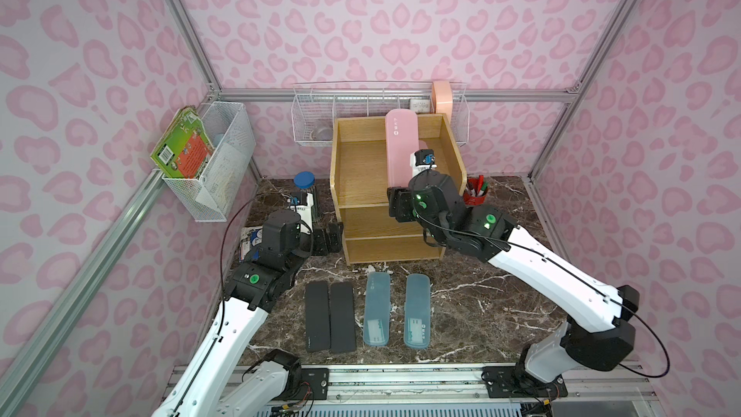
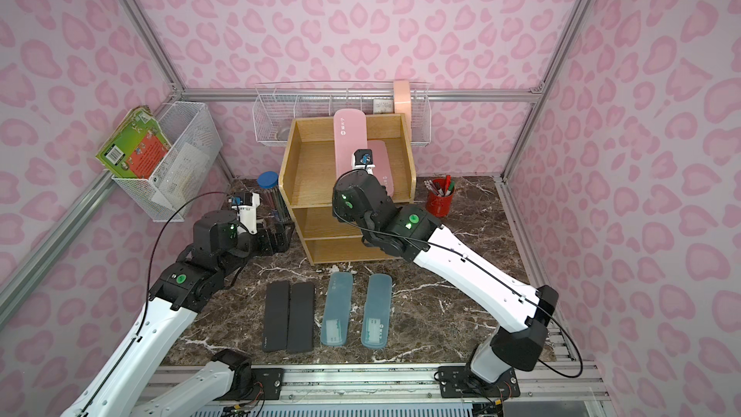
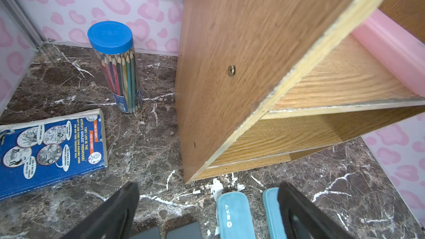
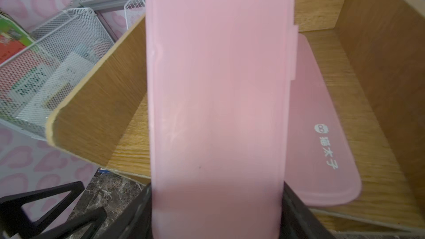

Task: Place the pencil cases on the shelf according to color
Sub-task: Place the pencil case on the shelf.

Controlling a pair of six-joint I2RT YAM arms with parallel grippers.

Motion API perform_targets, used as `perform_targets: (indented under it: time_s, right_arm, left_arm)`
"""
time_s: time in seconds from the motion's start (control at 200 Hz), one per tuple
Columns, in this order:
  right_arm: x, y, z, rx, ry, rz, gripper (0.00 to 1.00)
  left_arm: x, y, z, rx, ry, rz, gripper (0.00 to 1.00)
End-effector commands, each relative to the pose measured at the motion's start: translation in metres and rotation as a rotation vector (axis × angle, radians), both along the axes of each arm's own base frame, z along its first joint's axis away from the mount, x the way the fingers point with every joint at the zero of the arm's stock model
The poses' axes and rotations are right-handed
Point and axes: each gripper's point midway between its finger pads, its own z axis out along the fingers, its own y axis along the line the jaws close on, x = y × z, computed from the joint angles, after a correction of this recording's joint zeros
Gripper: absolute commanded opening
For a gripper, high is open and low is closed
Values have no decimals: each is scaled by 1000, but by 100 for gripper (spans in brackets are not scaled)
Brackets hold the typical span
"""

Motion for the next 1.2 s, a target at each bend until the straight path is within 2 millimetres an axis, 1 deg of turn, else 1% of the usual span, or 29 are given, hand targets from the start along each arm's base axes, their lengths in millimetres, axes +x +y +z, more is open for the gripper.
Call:
perform_targets:
  time_s: [0.0,0.125,0.27,0.34,0.4,0.435,0.485,0.585,0.645,0.74,0.83,0.92,0.995,1.035,1.095,1.155,1.165,1.195]
  right_arm:
    - [8,4,-13,-10,43,-16,59]
    - [16,18,-22,-13,66,-3,60]
    - [21,35,-29,-3,83,25,63]
    - [25,40,-35,-4,104,24,71]
    - [27,44,-36,-4,115,23,79]
    - [28,45,-37,-5,118,17,82]
    - [29,46,-35,-3,120,16,86]
    - [28,48,-25,21,110,25,90]
    - [26,49,-17,35,97,44,92]
    - [20,52,-1,67,70,78,93]
    - [14,49,14,75,35,86,93]
    - [5,40,27,66,5,80,92]
    - [-8,32,35,35,-29,78,93]
    - [-17,26,37,10,-47,69,95]
    - [-30,11,35,-27,-68,33,100]
    - [-43,-5,23,-53,-70,4,100]
    - [-44,-7,18,-61,-64,3,100]
    - [-51,-16,11,-55,-56,0,100]
  left_arm:
    - [1,-4,0,-12,-4,-18,99]
    - [1,-14,-2,-28,10,-71,99]
    - [3,-20,-6,-37,31,-94,99]
    - [3,-20,-6,-39,33,-98,99]
    - [3,-20,-6,-37,34,-97,99]
    - [2,-20,-6,-35,32,-98,99]
    - [2,-20,-7,-31,32,-98,99]
    - [2,-20,-7,-28,34,-102,99]
    - [1,-20,-8,-25,39,-103,99]
    - [1,-20,-8,-27,37,-101,99]
    - [2,-19,-11,-23,43,-99,99]
    - [2,-18,-11,-16,45,-95,99]
    - [2,-17,-11,-12,47,-89,99]
    - [1,-16,-11,-12,45,-87,99]
    - [0,-16,-11,-16,44,-86,99]
    - [1,-17,-12,-18,41,-87,99]
    - [1,-16,-12,-19,41,-84,99]
    - [2,-16,-14,-18,43,-82,99]
